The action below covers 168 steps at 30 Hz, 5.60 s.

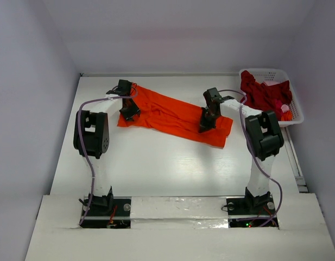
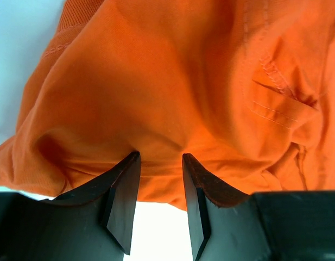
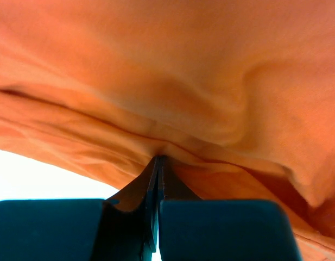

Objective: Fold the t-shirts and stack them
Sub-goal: Fold the tshirt

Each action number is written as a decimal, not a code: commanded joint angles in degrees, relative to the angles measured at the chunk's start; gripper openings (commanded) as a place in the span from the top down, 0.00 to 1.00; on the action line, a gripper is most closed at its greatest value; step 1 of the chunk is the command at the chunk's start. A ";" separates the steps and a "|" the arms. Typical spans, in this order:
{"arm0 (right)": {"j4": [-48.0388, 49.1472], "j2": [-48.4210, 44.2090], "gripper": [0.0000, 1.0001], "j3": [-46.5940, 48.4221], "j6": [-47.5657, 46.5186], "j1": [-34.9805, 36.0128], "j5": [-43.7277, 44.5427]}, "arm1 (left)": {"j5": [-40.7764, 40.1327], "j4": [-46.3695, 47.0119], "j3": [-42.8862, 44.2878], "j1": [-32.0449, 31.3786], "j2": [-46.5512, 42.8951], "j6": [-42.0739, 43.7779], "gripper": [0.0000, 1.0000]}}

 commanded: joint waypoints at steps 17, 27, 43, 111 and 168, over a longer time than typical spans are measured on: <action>-1.66 -5.78 1.00 9.39 -4.43 1.52 -1.44 | -0.31 -0.68 1.75 0.18 -0.81 1.16 0.66; -1.75 -6.83 1.00 5.17 -3.82 3.28 -0.21 | -0.22 -0.86 2.98 0.18 -0.28 0.81 0.66; -2.27 -4.90 1.00 5.08 -3.03 3.28 -0.30 | -0.05 -1.29 3.95 0.18 -0.11 0.72 0.66; 8.88 -1.82 1.00 -11.97 2.77 6.61 -2.94 | 1.27 -1.12 10.72 2.38 7.36 2.65 0.67; 14.51 -4.90 1.00 -13.99 14.29 35.80 -2.24 | 25.35 6.09 26.54 1.32 25.38 6.43 0.65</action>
